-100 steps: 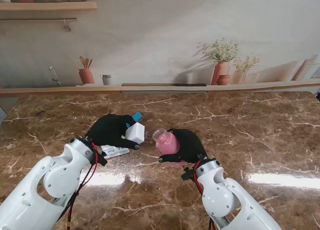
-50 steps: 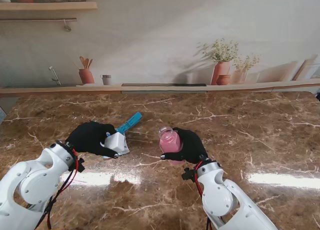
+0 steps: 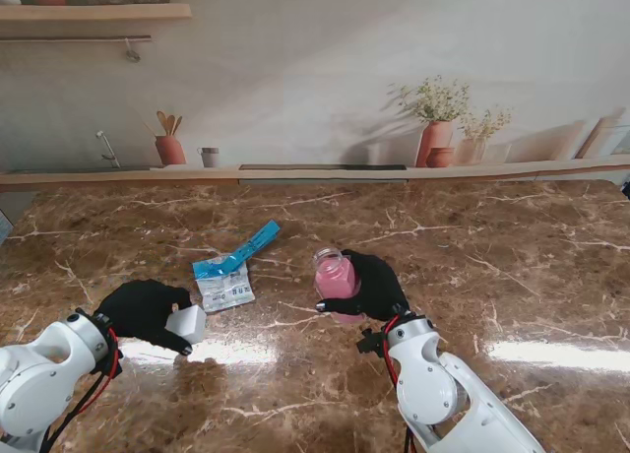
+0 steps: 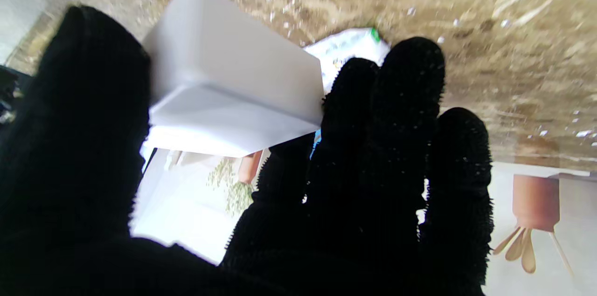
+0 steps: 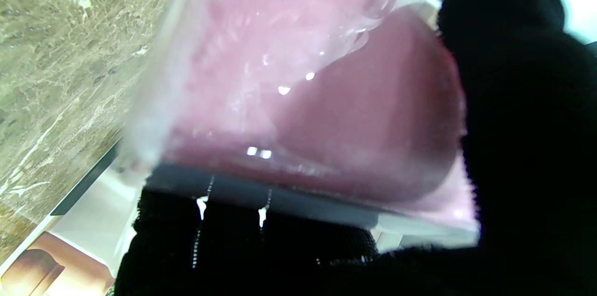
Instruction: Fill the seasoning bottle
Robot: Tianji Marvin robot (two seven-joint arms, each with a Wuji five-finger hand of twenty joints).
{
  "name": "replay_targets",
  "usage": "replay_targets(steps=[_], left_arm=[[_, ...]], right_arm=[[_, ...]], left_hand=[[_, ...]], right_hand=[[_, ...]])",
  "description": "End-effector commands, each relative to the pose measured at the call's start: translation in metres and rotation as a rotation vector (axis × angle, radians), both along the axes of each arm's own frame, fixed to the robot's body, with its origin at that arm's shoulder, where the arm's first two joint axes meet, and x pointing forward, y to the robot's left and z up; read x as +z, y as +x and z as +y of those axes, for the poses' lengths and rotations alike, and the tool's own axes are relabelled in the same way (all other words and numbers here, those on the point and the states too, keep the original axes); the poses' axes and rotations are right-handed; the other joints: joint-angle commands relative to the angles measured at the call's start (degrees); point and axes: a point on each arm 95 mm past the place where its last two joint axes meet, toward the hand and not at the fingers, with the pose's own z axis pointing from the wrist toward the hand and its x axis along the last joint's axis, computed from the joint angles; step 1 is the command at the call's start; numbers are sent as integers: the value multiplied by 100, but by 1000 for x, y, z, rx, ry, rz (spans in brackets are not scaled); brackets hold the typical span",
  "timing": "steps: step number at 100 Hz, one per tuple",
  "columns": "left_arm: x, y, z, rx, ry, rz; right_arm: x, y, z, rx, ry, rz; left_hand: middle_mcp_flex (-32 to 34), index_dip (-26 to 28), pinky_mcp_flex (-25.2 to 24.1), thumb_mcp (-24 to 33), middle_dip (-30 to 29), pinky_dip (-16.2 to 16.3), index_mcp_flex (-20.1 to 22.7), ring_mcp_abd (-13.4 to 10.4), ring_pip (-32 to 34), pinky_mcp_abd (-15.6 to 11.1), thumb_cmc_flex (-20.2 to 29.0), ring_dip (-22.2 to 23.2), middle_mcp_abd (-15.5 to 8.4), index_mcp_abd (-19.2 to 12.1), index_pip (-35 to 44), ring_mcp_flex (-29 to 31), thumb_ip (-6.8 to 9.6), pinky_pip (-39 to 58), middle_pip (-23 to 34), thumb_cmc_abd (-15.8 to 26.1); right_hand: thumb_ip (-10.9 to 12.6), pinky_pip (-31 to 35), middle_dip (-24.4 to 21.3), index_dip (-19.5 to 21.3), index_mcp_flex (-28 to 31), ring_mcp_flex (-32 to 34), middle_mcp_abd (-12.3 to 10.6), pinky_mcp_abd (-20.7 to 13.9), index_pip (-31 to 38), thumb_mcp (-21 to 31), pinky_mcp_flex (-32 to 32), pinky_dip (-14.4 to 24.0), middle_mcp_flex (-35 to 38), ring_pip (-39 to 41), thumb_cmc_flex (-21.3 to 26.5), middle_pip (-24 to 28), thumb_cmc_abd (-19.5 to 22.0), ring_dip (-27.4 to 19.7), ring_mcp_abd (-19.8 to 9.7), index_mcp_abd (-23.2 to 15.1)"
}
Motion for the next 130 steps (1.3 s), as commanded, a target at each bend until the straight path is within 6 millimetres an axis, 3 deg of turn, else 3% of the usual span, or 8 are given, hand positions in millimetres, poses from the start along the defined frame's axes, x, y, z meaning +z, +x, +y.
replay_targets(steps=[1,33,69,78,81,84,114,130], left_arm=[[-14,-10,3,-15,35,46],[-34,-33,6,-110,158,104],[-55,-47,9,-167,245,110],[-60,-48,10,-173,264,94],[-61,-48,10,-174,268,91],[-62,-48,10,-174,273,88],[-66,-50,13,-180,294,59],[-64,-51,16,-178,271,68]], right_arm=[[0,0,3,2,11,8],[3,4,2,-3,15,3],[2,6,4,5,15,0],[1,6,5,6,14,1],[0,6,5,7,13,1],[0,6,6,7,14,2],[-3,7,7,7,15,2],[-3,9,7,7,21,5]], left_hand=[[11,37,-114,752,79,93,831,-369,-41,2,876,113,-944,-1632,1413,-145,302,208,-10,477],[-70,76,-508,733,599,744,709,-450,27,7,814,544,-1181,-1973,1575,-393,271,127,-19,191],[-518,868,-891,796,637,1064,297,-466,-212,-33,510,807,-1285,-1843,1332,-830,149,-239,76,-91],[-1032,1273,-1263,1288,584,1178,-79,-417,-602,-47,53,845,-1291,-1514,772,-1316,206,-565,-103,-42],[-1209,1410,-1376,1527,574,1228,-219,-409,-751,-67,-164,851,-1300,-1411,583,-1484,440,-684,-174,3],[-1365,1456,-1486,1593,561,1239,-354,-404,-846,-96,-240,844,-1309,-1355,477,-1642,510,-763,-233,23],[-3108,1358,-2497,1130,308,1432,-1746,-454,-1886,-351,-564,662,-1401,-1047,-637,-3129,484,-1845,-885,65],[-3950,530,-2874,513,-269,1381,-2057,-464,-2290,-415,-690,423,-1341,-898,-1758,-3790,515,-2521,-1429,244]], right_hand=[[278,-69,-44,253,385,238,-765,-169,1245,2905,-11,-52,57,471,1215,138,1053,47,-483,-1881],[271,-94,-46,254,378,224,-766,-169,1250,2907,-28,-52,40,458,1204,142,1063,53,-485,-1883],[269,-100,-44,254,377,221,-769,-168,1255,2909,-30,-46,41,460,1204,150,1078,60,-484,-1883],[269,-100,-43,253,374,220,-768,-167,1254,2910,-30,-45,35,460,1204,150,1068,62,-484,-1884],[269,-101,-42,253,371,220,-768,-167,1252,2909,-30,-45,35,462,1203,151,1065,63,-479,-1884],[269,-101,-42,253,370,217,-765,-167,1252,2910,-30,-44,34,460,1204,152,1056,62,-485,-1884],[248,-185,-54,244,219,125,-747,-151,1252,2968,-109,-63,-76,354,921,116,796,31,-520,-1882],[258,-293,-57,228,110,62,-742,-145,1268,2945,-187,-96,-150,241,764,93,743,9,-548,-1881]])
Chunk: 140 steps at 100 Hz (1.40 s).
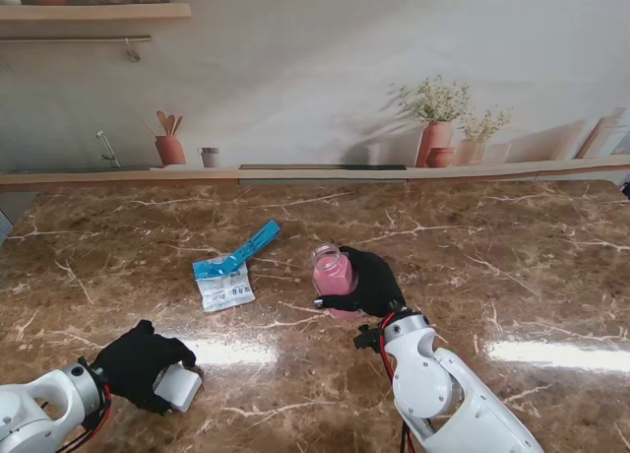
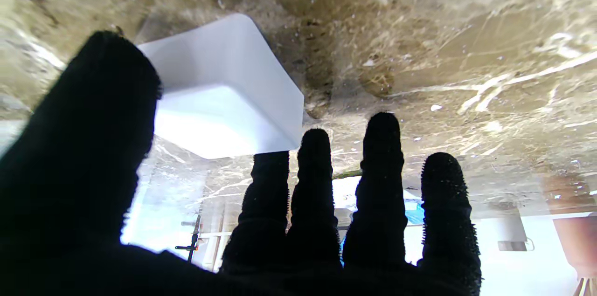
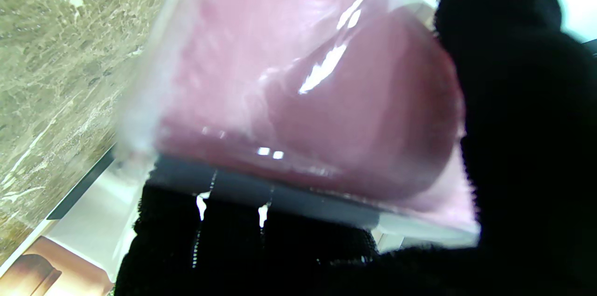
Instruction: Fill the seasoning bottle
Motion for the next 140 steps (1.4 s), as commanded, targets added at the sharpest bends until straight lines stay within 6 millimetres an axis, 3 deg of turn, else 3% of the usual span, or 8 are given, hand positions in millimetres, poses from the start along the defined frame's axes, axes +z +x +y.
replay_targets(steps=[1,33,77,102,108,124,134,140], left_arm=[[-2,-4,2,2,-16,19],[12,-4,-1,92,-190,32],[32,8,-32,180,-390,-68],[36,17,-41,194,-434,-88],[38,18,-42,195,-438,-92],[43,21,-46,192,-448,-106],[47,22,-48,188,-453,-113],[49,23,-50,185,-457,-118]], right_arm=[[0,0,3,6,15,9],[-2,4,5,6,28,20],[-12,24,10,-20,96,87],[-20,35,11,-47,134,135],[-22,37,11,-51,145,144],[-28,42,11,-56,179,179],[-31,46,9,-65,193,199],[-32,48,8,-67,198,209]], left_hand=[[-401,-329,-228,-313,-226,41,-174,-140,-159,-4,-235,-147,-47,12,-397,-274,166,-330,-219,145],[-756,-1124,-541,-2133,-889,-445,73,-208,-797,-115,164,-1007,55,-29,-1180,-814,461,-1289,-609,988],[-674,-1134,-577,-2373,-956,-529,255,-278,-1020,-67,309,-1276,128,-13,-1220,-843,572,-1423,-687,1313],[-671,-1131,-597,-2477,-974,-545,300,-302,-1000,-55,349,-1327,135,-12,-1231,-839,612,-1442,-698,1416],[-666,-1130,-598,-2504,-975,-545,304,-298,-993,-51,371,-1333,153,-3,-1236,-836,623,-1442,-699,1432],[-664,-1126,-595,-2558,-979,-540,317,-318,-985,-51,403,-1342,145,-5,-1241,-828,644,-1435,-707,1481],[-663,-1124,-593,-2588,-981,-533,315,-306,-987,-51,422,-1348,144,-9,-1249,-829,658,-1427,-711,1515],[-670,-1124,-592,-2605,-983,-530,312,-320,-985,-53,434,-1350,156,-4,-1255,-824,665,-1424,-715,1524]], right_hand=[[258,-81,-24,236,271,140,-657,-144,1134,2785,-50,-97,-33,391,760,89,798,9,-511,-1793],[312,-277,-225,207,18,49,-624,-127,1091,2695,-157,-149,-203,58,665,-82,941,-138,-521,-1736],[414,-669,-786,119,-640,-107,-656,-125,419,2789,-443,-185,-452,-420,714,-331,975,-261,-536,-1453],[365,-774,-1223,135,-1097,-137,-720,-136,-19,2978,-472,-144,-708,-563,1068,-364,675,-288,-508,-1305],[356,-886,-1735,98,-1262,-183,-742,-147,-166,3005,-498,-143,-843,-686,1068,-271,646,-276,-533,-1240],[553,-1315,-2050,-41,-1444,-363,-722,-106,-466,3181,-671,-250,-1029,-1161,1013,-480,523,-572,-599,-1153],[1044,-1609,-2241,-91,-1501,-493,-694,-100,-603,3242,-778,-275,-1122,-1467,914,-614,607,-971,-677,-1150],[1155,-1783,-2325,-113,-1529,-544,-686,-142,-663,3230,-824,-323,-1153,-1611,893,-699,604,-1189,-673,-1150]])
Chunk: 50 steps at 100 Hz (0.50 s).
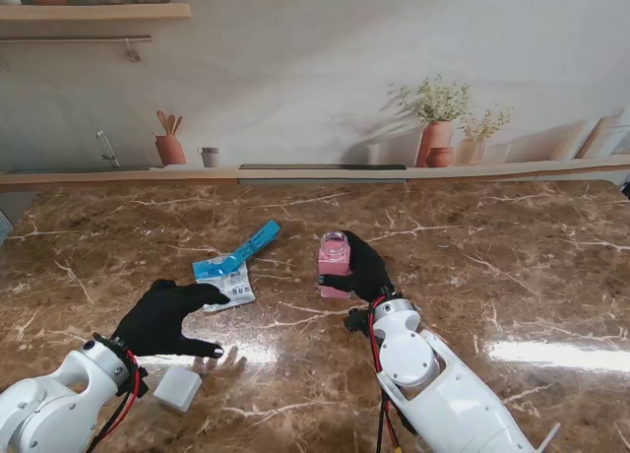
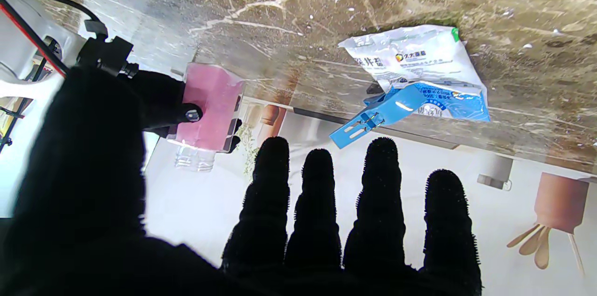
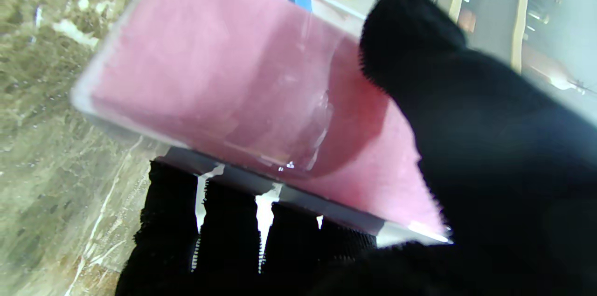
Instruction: Fill the seasoning bottle
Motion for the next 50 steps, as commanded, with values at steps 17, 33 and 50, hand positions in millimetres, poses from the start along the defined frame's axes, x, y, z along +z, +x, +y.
replay_targets(steps=[17,33,50], left_arm=[[8,2,-8,-9,-17,-14],[10,5,-11,-15,-17,-8],[11,8,-15,-18,-17,-7]], right_arm=[[-5,9,0,16,12,43],[-12,11,1,36,0,67],[-19,11,1,40,-9,80]], left_hand=[[-127,-30,-107,-241,-73,-42,69,-270,-134,-22,92,-96,11,-8,-118,-220,182,-180,-138,143],[-123,-26,-123,-300,-73,-59,80,-278,-142,53,118,-105,-3,-24,-127,-227,193,-228,-142,166],[-123,-19,-118,-348,-71,-43,91,-263,-138,5,136,-103,11,-12,-126,-225,202,-219,-143,189]], right_hand=[[978,-453,-273,-123,-198,-194,-154,-295,-202,1600,-118,-177,-429,-229,489,-266,590,-558,-735,-444],[946,-644,-312,-187,-605,-504,-110,-332,-463,1516,-250,-197,-853,-344,354,-338,576,-641,-726,-252],[919,-744,-388,-165,-917,-771,-78,-448,-784,1465,-224,-125,-1313,-366,302,-311,475,-732,-785,-116]])
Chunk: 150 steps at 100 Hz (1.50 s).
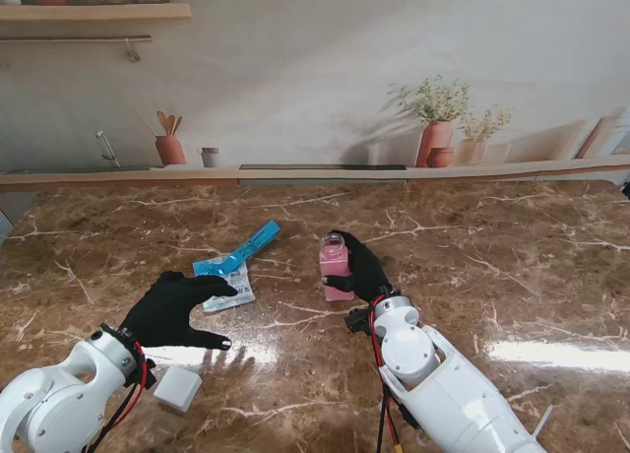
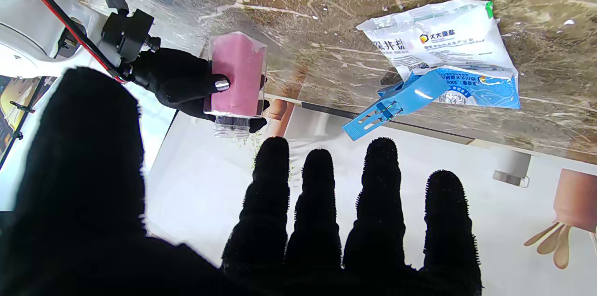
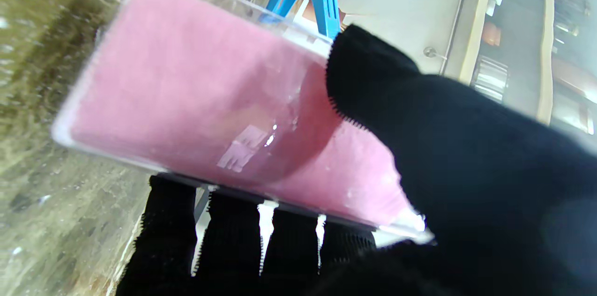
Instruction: Fill the seasoning bottle
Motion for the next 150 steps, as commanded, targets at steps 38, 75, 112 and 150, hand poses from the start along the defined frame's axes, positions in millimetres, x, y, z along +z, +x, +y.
replay_targets(steps=[38,75,112,150], left_arm=[[1,3,-6,-3,-12,0],[1,7,-8,-5,-17,-6],[0,8,-10,-7,-22,-9],[-4,15,-7,22,-56,3]], right_arm=[[-6,3,8,-6,28,18],[-17,-4,3,24,8,26],[-16,-14,-2,119,-92,-6],[18,-23,-23,101,-136,-78]], left_hand=[[-105,-10,-122,-202,-60,-20,106,-252,-133,-3,171,-58,1,-9,-115,-222,176,-168,-129,187],[-114,-13,-137,-254,-69,-7,100,-257,-148,-6,203,-68,-23,-19,-125,-243,192,-189,-143,220],[-153,-22,-165,-302,-76,-8,69,-275,-170,-2,214,-83,-15,-3,-151,-283,195,-238,-158,224],[-203,-24,-149,-366,-72,-30,67,-293,-172,-123,230,-85,24,37,-161,-309,199,-294,-157,230]], right_hand=[[437,8,-103,590,-40,32,-123,-622,197,609,272,-10,-40,138,347,220,166,-207,-520,-278],[398,-83,-182,319,-133,-9,-77,-551,-143,576,198,-205,-29,-49,246,93,30,-330,-487,-96],[89,-925,-1248,-1048,-554,-731,334,-694,-2322,79,-329,-563,-687,-1408,-963,-1141,-650,-1282,-319,909],[-79,-1849,-1769,-1018,-976,-1774,611,-972,-2498,-158,-1317,-1025,-1424,-1920,-2152,-1553,-196,-1855,-153,1190]])
